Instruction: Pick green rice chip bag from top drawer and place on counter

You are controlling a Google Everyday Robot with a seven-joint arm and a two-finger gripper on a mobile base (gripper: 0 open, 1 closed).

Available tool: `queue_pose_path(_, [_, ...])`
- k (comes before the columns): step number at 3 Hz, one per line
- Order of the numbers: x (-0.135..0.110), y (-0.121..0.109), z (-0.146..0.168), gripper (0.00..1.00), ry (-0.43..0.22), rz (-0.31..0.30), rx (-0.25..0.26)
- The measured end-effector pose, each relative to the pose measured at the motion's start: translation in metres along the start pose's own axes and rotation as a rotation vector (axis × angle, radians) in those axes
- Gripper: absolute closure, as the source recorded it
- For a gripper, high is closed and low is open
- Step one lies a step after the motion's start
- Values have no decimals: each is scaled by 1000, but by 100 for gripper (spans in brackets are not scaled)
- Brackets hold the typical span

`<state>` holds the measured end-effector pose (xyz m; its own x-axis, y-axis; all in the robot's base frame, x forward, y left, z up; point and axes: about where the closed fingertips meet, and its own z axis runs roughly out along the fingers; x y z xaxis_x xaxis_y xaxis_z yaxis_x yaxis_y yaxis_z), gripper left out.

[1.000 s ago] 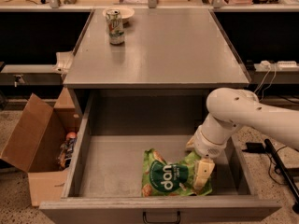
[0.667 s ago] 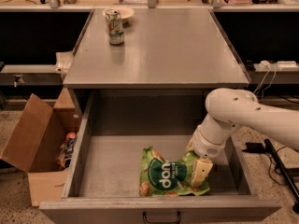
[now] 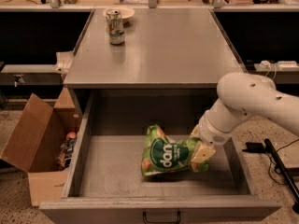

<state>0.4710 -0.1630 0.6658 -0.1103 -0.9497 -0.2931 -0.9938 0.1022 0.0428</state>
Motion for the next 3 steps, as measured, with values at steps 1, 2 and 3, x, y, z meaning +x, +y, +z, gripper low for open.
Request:
queue_pose_path(1, [-2,-12,-38,100,-58,37,71])
queue_pose_path(2, [4,-39,-95,100,-122,78,188])
queue_pose_path(3, [4,-39,-95,100,-122,78,188])
